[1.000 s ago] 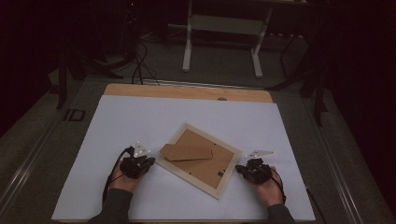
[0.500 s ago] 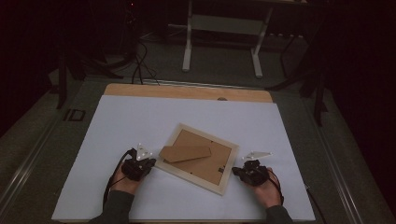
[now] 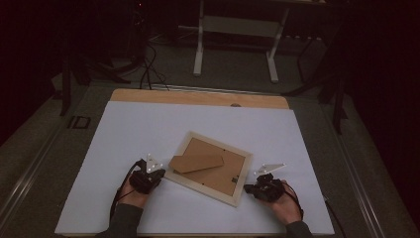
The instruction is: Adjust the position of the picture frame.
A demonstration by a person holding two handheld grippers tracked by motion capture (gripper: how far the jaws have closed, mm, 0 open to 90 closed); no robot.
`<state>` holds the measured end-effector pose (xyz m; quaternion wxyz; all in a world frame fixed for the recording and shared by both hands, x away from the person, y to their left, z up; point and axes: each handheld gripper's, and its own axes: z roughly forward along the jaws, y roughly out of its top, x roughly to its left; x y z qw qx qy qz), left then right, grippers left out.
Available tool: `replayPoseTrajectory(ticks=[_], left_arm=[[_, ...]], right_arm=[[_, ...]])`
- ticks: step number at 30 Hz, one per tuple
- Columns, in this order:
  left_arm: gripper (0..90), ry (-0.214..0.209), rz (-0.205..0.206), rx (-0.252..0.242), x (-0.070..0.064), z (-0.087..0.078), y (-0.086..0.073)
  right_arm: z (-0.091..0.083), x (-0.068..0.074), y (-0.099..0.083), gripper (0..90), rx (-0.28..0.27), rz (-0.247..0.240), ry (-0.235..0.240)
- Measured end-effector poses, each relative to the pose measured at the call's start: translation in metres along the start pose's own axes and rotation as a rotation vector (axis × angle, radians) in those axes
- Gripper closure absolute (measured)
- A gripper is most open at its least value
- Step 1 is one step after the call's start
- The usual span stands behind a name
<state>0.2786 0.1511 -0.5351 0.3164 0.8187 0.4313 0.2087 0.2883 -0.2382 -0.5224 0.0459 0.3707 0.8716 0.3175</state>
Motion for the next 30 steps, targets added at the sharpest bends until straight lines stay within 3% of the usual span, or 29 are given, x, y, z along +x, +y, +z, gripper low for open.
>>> replayPoseTrajectory(ticks=[6,15,21,24,30], left_arm=[[90.0,-0.006,-0.02,-0.022,0.0,-0.002,0.0],[90.0,0.006,-0.016,-0.038,-0.002,-0.004,0.0],[90.0,-0.015,-0.029,-0.041,0.001,-0.005,0.0],[90.0,-0.027,-0.028,-0.039,0.003,-0.005,0.0],[90.0,-0.073,-0.014,-0.03,0.006,-0.01,-0.002]], right_arm=[[0.003,0.0,0.002,90.0,-0.015,0.017,-0.032],[0.008,-0.003,0.007,90.0,-0.051,0.046,-0.078],[0.014,-0.007,0.015,90.0,-0.078,0.073,-0.123],[0.016,-0.009,0.016,90.0,-0.09,0.086,-0.122],[0.012,-0.004,0.012,90.0,-0.07,0.059,-0.1]])
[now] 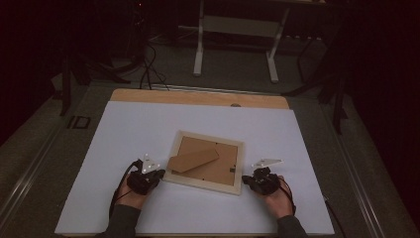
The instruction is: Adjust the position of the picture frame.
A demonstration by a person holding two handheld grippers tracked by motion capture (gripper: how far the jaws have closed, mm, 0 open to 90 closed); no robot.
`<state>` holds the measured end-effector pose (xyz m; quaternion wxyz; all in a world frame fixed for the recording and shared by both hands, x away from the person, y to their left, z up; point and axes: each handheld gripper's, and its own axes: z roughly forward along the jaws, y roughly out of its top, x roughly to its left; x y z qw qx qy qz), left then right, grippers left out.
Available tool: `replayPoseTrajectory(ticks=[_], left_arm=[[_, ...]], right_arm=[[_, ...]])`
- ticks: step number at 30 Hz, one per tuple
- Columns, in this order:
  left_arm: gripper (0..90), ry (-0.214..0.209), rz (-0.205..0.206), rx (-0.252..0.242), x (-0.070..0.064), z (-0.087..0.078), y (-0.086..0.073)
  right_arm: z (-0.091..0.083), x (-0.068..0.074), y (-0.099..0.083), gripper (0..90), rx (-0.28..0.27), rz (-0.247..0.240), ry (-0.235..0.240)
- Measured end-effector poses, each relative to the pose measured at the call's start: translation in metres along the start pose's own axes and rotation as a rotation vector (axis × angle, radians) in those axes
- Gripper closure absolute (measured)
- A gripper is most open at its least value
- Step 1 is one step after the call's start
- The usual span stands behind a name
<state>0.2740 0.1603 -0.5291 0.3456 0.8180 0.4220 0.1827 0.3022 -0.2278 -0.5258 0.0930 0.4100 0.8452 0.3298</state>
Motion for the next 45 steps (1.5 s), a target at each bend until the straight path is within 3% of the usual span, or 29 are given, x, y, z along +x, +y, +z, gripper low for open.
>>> replayPoseTrajectory(ticks=[7,11,22,33,39,45], left_arm=[[89.3,-0.01,0.01,0.018,-0.001,-0.004,-0.002],[88.3,-0.019,0.007,0.024,-0.001,-0.006,-0.004],[86.1,-0.108,0.087,0.06,-0.004,-0.013,-0.01],[87.4,-0.074,0.079,0.068,-0.006,-0.009,-0.009],[86.6,-0.059,0.073,0.064,-0.002,-0.01,-0.01],[86.9,-0.022,0.022,0.048,0.011,-0.015,-0.013]], right_arm=[[-0.006,0.007,-0.005,90.0,0.042,-0.038,0.041],[-0.007,0.008,-0.005,90.0,0.05,-0.035,0.048],[-0.007,0.009,-0.005,90.0,0.058,-0.035,0.065],[-0.003,0.01,-0.001,90.0,0.054,-0.03,0.075],[-0.002,0.012,0.002,90.0,0.053,-0.026,0.05],[-0.016,0.021,0.004,90.0,0.03,-0.053,0.081]])
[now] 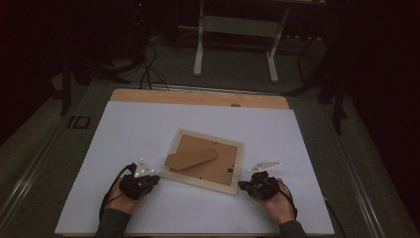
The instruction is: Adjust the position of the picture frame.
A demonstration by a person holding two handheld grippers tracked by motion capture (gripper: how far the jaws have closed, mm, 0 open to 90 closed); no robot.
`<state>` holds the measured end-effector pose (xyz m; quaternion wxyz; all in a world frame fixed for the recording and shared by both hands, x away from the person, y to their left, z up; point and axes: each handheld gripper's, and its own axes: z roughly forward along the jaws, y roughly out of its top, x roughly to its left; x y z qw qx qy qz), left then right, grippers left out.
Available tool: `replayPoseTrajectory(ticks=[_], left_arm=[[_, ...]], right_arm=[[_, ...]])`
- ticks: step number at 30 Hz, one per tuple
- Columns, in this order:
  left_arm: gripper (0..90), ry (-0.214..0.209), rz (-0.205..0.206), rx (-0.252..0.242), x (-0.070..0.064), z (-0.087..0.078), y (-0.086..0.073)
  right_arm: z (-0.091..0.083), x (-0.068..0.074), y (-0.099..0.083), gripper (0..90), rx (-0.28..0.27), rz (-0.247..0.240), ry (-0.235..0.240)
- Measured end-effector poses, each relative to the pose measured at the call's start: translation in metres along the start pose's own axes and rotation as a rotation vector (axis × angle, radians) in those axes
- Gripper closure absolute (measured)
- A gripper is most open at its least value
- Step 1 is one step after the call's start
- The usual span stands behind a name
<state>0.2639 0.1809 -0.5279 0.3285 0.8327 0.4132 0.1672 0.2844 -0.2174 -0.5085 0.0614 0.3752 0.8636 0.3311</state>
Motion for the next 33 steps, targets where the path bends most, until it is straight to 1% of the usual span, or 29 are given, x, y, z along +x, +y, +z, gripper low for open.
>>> replayPoseTrajectory(ticks=[2,3,4,6,7,9,11,13,14,15,19,25,29,31,33], left_arm=[[86.7,0.017,-0.02,-0.003,0.004,-0.001,-0.001],[86.7,0.019,-0.024,-0.003,0.005,-0.001,-0.001],[86.7,0.019,-0.029,-0.004,0.006,0.0,-0.001],[86.7,0.018,-0.029,0.0,0.007,0.001,-0.001],[86.6,0.015,-0.024,0.003,0.007,0.002,-0.001],[86.0,0.014,-0.016,0.011,0.006,0.004,-0.001],[85.9,0.014,-0.006,0.017,0.005,0.006,0.0],[85.7,0.012,-0.004,0.014,0.004,0.007,0.001],[85.7,0.01,-0.003,0.015,0.004,0.007,0.001],[85.8,0.01,-0.002,0.014,0.004,0.008,0.001],[85.8,0.006,0.01,0.017,0.002,0.008,0.002],[86.0,0.006,0.018,0.018,-0.002,0.009,0.003],[86.2,0.005,0.022,0.018,-0.002,0.009,0.003],[86.4,0.001,0.027,0.018,-0.003,0.009,0.003],[86.5,-0.004,0.032,0.019,-0.005,0.009,0.004]], right_arm=[[-0.003,0.005,0.0,90.0,-0.001,-0.016,0.036],[-0.003,0.007,-0.001,90.0,0.003,-0.024,0.057],[-0.003,0.009,-0.001,90.0,0.008,-0.033,0.068],[-0.001,0.014,-0.002,90.0,0.032,-0.063,0.084],[-0.001,0.016,-0.002,90.0,0.04,-0.07,0.084],[-0.001,0.019,-0.004,90.0,0.063,-0.096,0.11],[0.001,0.022,-0.006,90.0,0.089,-0.115,0.12],[0.005,0.022,-0.007,90.0,0.105,-0.125,0.108],[0.006,0.022,-0.007,90.0,0.108,-0.124,0.098],[0.007,0.022,-0.008,90.0,0.11,-0.119,0.099],[0.005,0.021,-0.007,90.0,0.087,-0.114,0.093],[0.002,0.014,-0.007,90.0,0.06,-0.086,0.073],[0.002,0.014,-0.006,90.0,0.055,-0.093,0.045],[0.003,0.014,-0.006,90.0,0.05,-0.091,0.036],[0.003,0.013,-0.006,90.0,0.045,-0.088,0.017]])
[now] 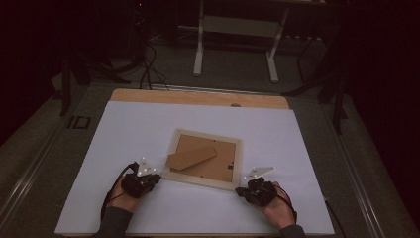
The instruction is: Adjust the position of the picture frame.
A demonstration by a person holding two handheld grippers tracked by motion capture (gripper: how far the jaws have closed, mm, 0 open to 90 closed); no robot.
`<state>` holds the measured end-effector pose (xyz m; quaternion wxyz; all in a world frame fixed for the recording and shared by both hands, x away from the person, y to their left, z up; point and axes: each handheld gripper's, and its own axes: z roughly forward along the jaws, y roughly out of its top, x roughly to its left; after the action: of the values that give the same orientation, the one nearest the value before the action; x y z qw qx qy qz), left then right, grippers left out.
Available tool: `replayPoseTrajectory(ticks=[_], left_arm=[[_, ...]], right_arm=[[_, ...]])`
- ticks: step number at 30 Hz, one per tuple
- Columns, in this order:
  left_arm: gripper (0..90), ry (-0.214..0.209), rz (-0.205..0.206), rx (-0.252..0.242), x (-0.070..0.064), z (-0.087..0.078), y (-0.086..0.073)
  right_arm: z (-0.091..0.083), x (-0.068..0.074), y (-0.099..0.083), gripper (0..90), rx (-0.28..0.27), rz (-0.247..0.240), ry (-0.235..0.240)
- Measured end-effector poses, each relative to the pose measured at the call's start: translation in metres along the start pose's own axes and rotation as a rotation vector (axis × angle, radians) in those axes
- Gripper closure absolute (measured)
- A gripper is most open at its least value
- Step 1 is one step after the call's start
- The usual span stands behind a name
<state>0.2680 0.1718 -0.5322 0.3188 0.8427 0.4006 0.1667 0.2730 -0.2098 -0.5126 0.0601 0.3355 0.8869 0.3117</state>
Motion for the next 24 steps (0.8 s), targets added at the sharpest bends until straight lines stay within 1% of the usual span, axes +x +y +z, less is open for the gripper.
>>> replayPoseTrajectory(ticks=[2,4,7,9,12,14,15,18,24], left_arm=[[86.9,0.0,0.004,-0.001,-0.002,0.0,0.0],[87.2,-0.004,0.011,0.001,-0.003,0.001,0.001],[87.4,-0.017,0.022,-0.001,-0.006,0.001,0.002],[87.7,-0.022,0.028,-0.001,-0.008,0.002,0.002],[87.9,-0.031,0.042,0.0,-0.012,0.003,0.004],[88.0,-0.038,0.052,0.004,-0.014,0.003,0.005],[88.0,-0.04,0.048,0.0,-0.016,0.003,0.005],[88.0,-0.053,0.068,0.004,-0.02,0.004,0.006],[88.0,-0.062,0.089,0.001,-0.026,0.006,0.008]], right_arm=[[0.0,-0.002,0.0,90.0,-0.006,0.0,-0.018],[0.0,-0.004,0.0,90.0,-0.01,0.009,-0.032],[-0.001,-0.007,-0.001,90.0,-0.018,0.021,-0.05],[-0.001,-0.009,-0.002,90.0,-0.022,0.033,-0.068],[-0.001,-0.011,-0.002,90.0,-0.027,0.033,-0.099],[-0.002,-0.012,-0.003,90.0,-0.029,0.043,-0.117],[-0.002,-0.013,-0.003,90.0,-0.031,0.047,-0.124],[-0.003,-0.016,-0.005,90.0,-0.028,0.059,-0.143],[-0.006,-0.021,-0.008,90.0,-0.031,0.095,-0.174]])
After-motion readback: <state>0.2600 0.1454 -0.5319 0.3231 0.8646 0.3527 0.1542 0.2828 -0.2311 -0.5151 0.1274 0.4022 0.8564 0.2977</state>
